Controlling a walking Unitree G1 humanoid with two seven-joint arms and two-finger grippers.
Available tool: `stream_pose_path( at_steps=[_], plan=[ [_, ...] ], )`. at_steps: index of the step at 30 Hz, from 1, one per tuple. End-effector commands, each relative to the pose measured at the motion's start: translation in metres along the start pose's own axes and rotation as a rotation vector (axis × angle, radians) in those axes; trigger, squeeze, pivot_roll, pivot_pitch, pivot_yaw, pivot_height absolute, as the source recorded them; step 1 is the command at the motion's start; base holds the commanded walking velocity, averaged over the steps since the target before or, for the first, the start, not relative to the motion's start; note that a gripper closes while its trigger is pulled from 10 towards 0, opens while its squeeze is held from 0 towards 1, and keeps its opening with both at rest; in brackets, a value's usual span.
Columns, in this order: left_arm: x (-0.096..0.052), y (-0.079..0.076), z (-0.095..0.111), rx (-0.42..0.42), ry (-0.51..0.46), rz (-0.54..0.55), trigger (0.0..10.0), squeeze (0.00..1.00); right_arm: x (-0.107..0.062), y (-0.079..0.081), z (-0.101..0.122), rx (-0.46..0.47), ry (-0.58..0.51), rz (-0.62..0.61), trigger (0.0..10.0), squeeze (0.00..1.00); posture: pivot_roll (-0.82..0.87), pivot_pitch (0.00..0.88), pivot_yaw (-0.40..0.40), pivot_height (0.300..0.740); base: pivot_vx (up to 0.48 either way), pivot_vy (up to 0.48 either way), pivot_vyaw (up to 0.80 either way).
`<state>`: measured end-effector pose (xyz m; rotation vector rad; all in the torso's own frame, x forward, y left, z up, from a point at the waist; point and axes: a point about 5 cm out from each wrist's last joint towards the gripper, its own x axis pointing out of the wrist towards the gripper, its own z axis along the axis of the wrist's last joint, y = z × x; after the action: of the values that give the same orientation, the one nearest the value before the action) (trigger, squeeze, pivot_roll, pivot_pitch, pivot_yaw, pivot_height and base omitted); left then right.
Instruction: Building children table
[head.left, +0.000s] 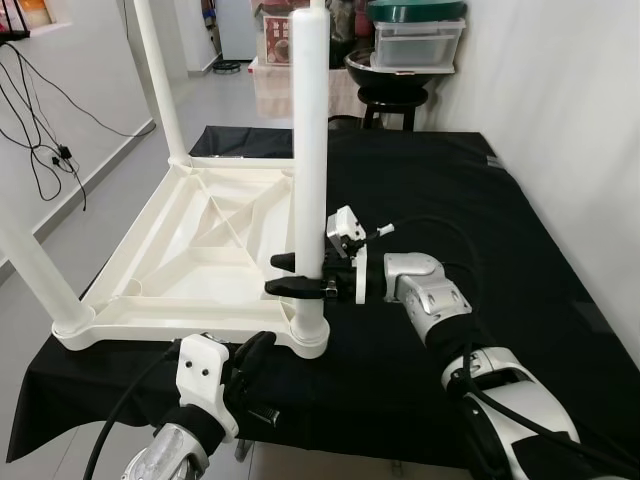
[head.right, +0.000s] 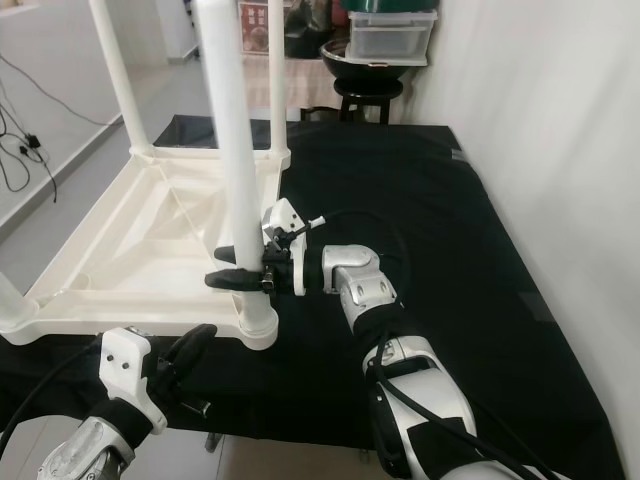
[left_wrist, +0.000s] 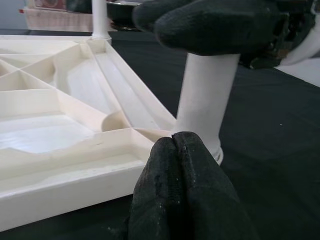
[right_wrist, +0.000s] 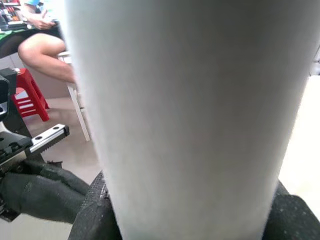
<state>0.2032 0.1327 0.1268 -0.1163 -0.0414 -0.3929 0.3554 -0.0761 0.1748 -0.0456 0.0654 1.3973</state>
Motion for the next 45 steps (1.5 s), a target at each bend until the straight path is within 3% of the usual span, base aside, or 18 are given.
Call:
stream_pose_path(
  at_steps=[1,7,8,9,10,11,14,19,20,22,23,28,29,33,34,39,45],
  plan=[
    [-0.002,-0.001,-0.001,0.009,0.007,0.008,10.0,0.00,-0.013,0.001,-0.021,0.043,0.037,-0.109,0.0,0.00,0.04,0.022,-0.032,0.740,0.000,0.000,0.00],
    [-0.003,-0.002,-0.001,0.009,0.007,0.008,10.0,0.00,-0.019,0.002,-0.032,0.035,0.077,-0.220,0.0,0.00,0.04,0.025,-0.041,0.740,0.000,0.000,0.00],
    [-0.004,-0.001,0.000,0.010,0.007,0.008,10.0,0.00,-0.022,0.001,-0.040,0.037,0.122,-0.629,0.0,0.00,0.03,0.033,-0.037,0.740,0.000,0.000,0.00],
    [-0.005,0.000,0.000,0.011,0.010,0.007,10.0,0.00,-0.013,0.020,-0.038,-0.057,0.143,-0.707,0.0,0.00,0.01,0.023,-0.019,0.740,0.000,0.000,0.00],
    [-0.005,0.000,0.000,0.011,0.010,0.007,10.0,0.00,-0.013,0.020,-0.038,-0.057,0.143,-0.707,0.0,0.00,0.01,0.023,-0.019,0.740,0.000,0.000,0.00],
    [-0.005,0.001,0.000,0.012,0.012,0.006,10.0,0.00,-0.010,0.031,-0.034,-0.085,0.127,-0.780,0.0,0.00,0.01,0.022,-0.015,0.740,0.000,0.000,0.00],
    [-0.004,0.002,-0.001,0.013,0.015,0.004,10.0,0.00,-0.004,0.038,-0.032,-0.070,0.102,-0.752,0.0,0.00,0.02,0.023,-0.020,0.740,0.000,0.000,0.00],
    [-0.002,0.002,-0.002,0.016,0.014,0.000,10.0,0.00,0.007,0.034,-0.039,-0.021,0.132,-0.697,0.0,0.00,0.03,0.006,-0.033,0.740,0.000,0.000,0.00],
    [-0.002,0.002,-0.002,0.017,0.011,0.005,10.0,0.00,0.011,0.032,-0.039,-0.003,0.134,-0.679,10.0,0.00,0.03,0.003,-0.035,0.740,0.000,0.000,0.00],
    [-0.001,0.002,-0.002,0.017,0.009,0.009,10.0,0.00,0.015,0.031,-0.035,0.024,0.103,-0.641,10.0,0.00,0.03,0.000,-0.034,0.740,0.000,0.000,0.00],
    [-0.001,0.002,-0.002,0.017,0.008,0.011,10.0,0.00,0.021,0.030,-0.029,0.025,0.066,-0.554,10.0,1.00,0.03,0.000,-0.036,0.740,0.000,0.000,0.00],
    [0.000,0.002,-0.002,0.016,0.007,0.010,10.0,0.00,0.027,0.033,-0.018,0.001,0.007,-0.432,10.0,1.00,0.03,0.000,-0.030,0.740,0.000,0.000,0.00],
    [0.001,0.002,-0.002,0.016,0.007,0.007,10.0,0.00,0.027,0.032,-0.006,-0.046,-0.031,-0.264,10.0,1.00,0.03,0.000,-0.030,0.740,0.000,0.000,0.00],
    [0.001,0.002,-0.002,0.015,0.006,0.006,10.0,0.00,0.025,0.028,-0.002,-0.070,-0.024,-0.185,10.0,1.00,0.03,0.000,-0.030,0.740,0.000,0.000,0.00],
    [0.001,0.002,-0.003,0.016,0.005,0.008,10.0,0.00,0.022,0.020,-0.004,-0.034,-0.004,-0.103,10.0,0.00,0.03,0.000,-0.037,0.740,0.000,0.000,0.00],
    [0.002,0.003,-0.003,0.018,0.004,0.012,10.0,0.00,0.023,0.007,-0.010,0.004,0.046,-0.057,10.0,0.00,0.05,0.000,-0.039,0.740,0.000,0.000,0.00],
    [0.001,0.002,-0.003,0.017,0.005,0.013,10.0,0.00,0.025,0.005,-0.008,0.025,0.051,-0.021,10.0,0.00,0.06,0.000,-0.039,0.740,0.000,0.000,0.00]
  ],
)
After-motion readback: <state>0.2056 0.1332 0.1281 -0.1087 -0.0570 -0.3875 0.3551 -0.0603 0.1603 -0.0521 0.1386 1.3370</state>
